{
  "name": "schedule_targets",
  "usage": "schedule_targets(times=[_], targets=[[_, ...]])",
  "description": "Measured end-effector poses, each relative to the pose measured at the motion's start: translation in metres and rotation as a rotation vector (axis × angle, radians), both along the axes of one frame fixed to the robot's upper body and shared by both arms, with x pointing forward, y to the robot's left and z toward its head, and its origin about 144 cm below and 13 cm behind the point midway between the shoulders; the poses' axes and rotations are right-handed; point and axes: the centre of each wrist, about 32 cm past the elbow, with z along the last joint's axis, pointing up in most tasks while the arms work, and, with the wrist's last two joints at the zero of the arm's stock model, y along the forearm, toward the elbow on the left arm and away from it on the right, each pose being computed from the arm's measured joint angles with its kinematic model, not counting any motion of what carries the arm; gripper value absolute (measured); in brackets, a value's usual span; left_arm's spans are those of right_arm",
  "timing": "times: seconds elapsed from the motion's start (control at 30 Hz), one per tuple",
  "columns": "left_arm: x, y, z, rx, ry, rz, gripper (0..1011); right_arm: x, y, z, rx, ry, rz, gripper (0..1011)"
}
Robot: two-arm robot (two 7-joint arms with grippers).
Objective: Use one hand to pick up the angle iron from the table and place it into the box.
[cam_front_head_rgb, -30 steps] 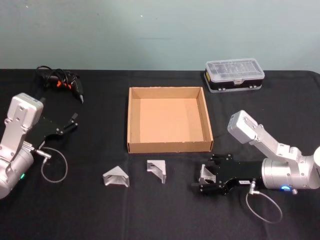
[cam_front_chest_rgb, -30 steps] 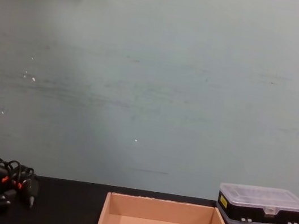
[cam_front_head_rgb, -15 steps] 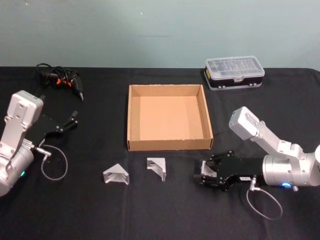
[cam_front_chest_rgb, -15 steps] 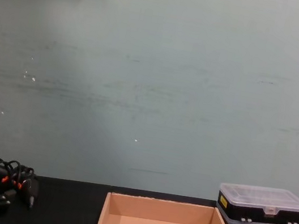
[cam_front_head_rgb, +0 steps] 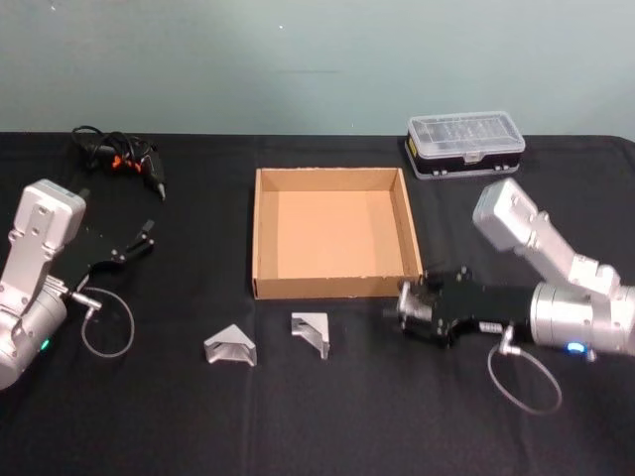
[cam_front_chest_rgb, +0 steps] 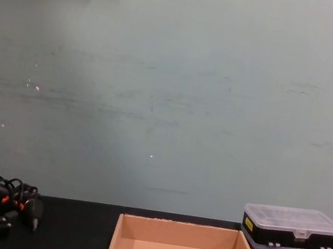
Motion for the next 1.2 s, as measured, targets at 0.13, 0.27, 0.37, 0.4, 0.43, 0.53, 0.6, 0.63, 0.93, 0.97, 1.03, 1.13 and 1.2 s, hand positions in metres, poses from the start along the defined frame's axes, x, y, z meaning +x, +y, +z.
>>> schedule_targets(times=[0.13,0.27,0.37,0.4,0.43,0.53,0.6,0.63,0.93,0.97,1.03,1.13,1.2], targets=[[0.0,0.0,0.0,0.0,0.0,0.0,1000,-0.002,0.003,0.013,0.028,-0.058,-0.039,456],[0.0,0.0,0.0,0.0,0.0,0.0,1000,0.001,0.008,0.021,0.053,-0.097,-0.095,456],[0.0,0.0,0.0,0.0,0.0,0.0,1000,0.006,0.014,0.023,0.073,-0.119,-0.141,456],[0.0,0.0,0.0,0.0,0.0,0.0,1000,0.008,0.016,0.023,0.077,-0.121,-0.151,456],[0.0,0.0,0.0,0.0,0.0,0.0,1000,0.01,0.017,0.022,0.081,-0.122,-0.161,456],[0.0,0.0,0.0,0.0,0.0,0.0,1000,0.019,0.022,0.02,0.093,-0.122,-0.191,456],[0.0,0.0,0.0,0.0,0.0,0.0,1000,0.026,0.025,0.018,0.095,-0.118,-0.198,456],[0.0,0.0,0.0,0.0,0.0,0.0,1000,0.029,0.026,0.016,0.091,-0.115,-0.203,456],[0.0,0.0,0.0,0.0,0.0,0.0,1000,0.055,0.04,0.001,0.065,-0.079,-0.21,456],[0.0,0.0,0.0,0.0,0.0,0.0,1000,0.06,0.043,-0.001,0.06,-0.072,-0.209,456],[0.0,0.0,0.0,0.0,0.0,0.0,1000,0.063,0.045,-0.002,0.053,-0.068,-0.21,456],[0.0,0.0,0.0,0.0,0.0,0.0,1000,0.068,0.048,-0.005,0.044,-0.06,-0.21,456],[0.0,0.0,0.0,0.0,0.0,0.0,1000,0.074,0.052,-0.008,0.032,-0.052,-0.209,456]])
